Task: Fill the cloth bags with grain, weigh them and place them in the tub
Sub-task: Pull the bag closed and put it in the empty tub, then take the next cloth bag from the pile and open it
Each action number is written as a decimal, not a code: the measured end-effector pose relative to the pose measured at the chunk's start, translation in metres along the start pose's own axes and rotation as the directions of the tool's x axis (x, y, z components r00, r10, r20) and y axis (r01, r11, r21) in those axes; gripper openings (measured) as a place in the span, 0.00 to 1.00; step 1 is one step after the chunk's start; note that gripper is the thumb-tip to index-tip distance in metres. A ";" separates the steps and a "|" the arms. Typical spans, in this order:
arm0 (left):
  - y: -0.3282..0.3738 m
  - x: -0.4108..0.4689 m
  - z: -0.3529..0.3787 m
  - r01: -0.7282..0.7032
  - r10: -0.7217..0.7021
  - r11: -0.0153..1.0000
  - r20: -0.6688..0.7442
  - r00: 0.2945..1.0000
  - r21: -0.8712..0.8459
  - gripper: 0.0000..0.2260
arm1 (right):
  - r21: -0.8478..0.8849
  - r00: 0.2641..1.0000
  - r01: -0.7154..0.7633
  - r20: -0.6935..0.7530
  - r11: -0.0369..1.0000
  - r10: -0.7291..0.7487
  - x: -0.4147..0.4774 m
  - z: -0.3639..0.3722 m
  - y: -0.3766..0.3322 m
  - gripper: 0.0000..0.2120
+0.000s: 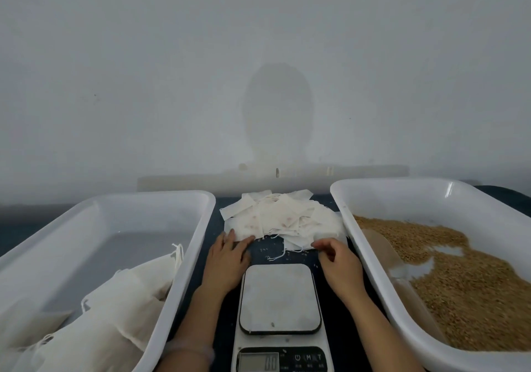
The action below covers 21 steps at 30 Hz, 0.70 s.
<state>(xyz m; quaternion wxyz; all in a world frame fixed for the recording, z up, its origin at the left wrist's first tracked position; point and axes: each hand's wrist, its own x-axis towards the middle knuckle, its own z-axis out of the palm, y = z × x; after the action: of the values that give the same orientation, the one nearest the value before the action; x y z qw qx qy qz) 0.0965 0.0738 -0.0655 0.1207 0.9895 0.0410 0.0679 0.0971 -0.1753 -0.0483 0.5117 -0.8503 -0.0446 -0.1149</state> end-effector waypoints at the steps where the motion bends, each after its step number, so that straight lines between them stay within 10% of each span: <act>1: -0.001 0.000 0.001 0.022 -0.022 1.000 0.018 1.000 0.008 0.21 | -0.013 1.000 0.007 0.012 1.000 -0.007 -0.001 0.000 0.000 0.12; 17: -0.005 -0.006 -0.003 0.020 -0.022 0.999 -0.071 0.997 -0.038 0.22 | -0.162 0.994 0.096 0.073 0.982 -0.085 0.000 0.003 0.004 0.17; 21: -0.001 -0.010 -0.008 0.050 -0.102 0.951 -0.156 0.982 -0.306 0.20 | -0.145 0.993 0.104 0.066 0.984 -0.095 0.000 0.003 0.005 0.18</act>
<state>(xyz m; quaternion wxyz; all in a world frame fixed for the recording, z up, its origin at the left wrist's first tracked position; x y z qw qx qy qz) 0.0852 0.0754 -0.0592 0.2685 0.9478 0.0785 0.1528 0.0989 -0.1748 -0.0544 0.4392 -0.8856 -0.0937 -0.1182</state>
